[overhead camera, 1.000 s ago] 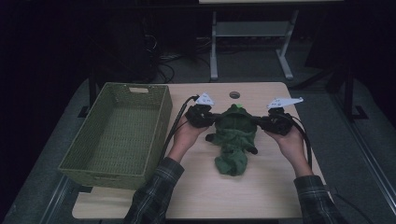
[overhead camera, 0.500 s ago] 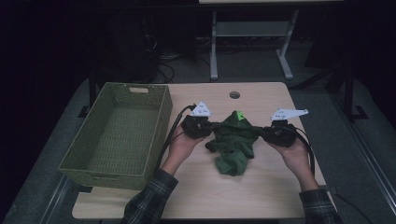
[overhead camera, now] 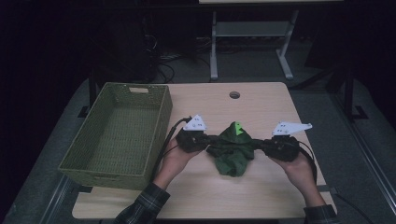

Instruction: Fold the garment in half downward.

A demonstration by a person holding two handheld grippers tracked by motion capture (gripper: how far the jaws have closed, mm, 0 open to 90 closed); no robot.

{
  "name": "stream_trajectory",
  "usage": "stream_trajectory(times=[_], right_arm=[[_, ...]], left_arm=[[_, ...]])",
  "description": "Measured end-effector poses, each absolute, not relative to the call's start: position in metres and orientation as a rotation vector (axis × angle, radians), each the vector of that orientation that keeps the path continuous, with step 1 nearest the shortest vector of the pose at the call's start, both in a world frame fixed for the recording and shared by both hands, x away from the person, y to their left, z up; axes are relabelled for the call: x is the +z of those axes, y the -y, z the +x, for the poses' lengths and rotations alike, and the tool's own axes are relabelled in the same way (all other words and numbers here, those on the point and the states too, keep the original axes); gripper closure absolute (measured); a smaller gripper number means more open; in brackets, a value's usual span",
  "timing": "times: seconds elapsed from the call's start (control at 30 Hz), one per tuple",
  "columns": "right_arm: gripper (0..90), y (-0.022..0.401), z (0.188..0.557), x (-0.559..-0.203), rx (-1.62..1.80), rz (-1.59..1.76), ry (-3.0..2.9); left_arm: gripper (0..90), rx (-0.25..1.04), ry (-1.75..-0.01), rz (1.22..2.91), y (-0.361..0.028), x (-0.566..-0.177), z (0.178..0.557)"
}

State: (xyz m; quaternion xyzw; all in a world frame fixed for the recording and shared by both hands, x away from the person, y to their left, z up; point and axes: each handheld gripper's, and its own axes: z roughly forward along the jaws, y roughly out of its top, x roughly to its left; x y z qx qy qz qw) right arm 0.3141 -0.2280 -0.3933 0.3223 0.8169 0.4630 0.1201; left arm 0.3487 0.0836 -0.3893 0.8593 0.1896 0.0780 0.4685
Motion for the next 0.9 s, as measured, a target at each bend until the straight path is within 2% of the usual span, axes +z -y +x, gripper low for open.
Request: stream_trajectory(times=[0.63,0.9], right_arm=[[86.4,0.218,0.279,-0.428,1.348,0.939,-2.490],[83.5,0.213,0.270,-0.442,1.327,0.948,-2.535]], left_arm=[[86.9,0.115,-0.440,2.182,-0.086,-0.429,0.317],[86.5,0.074,-0.441,2.221,-0.083,-0.449,0.310]])
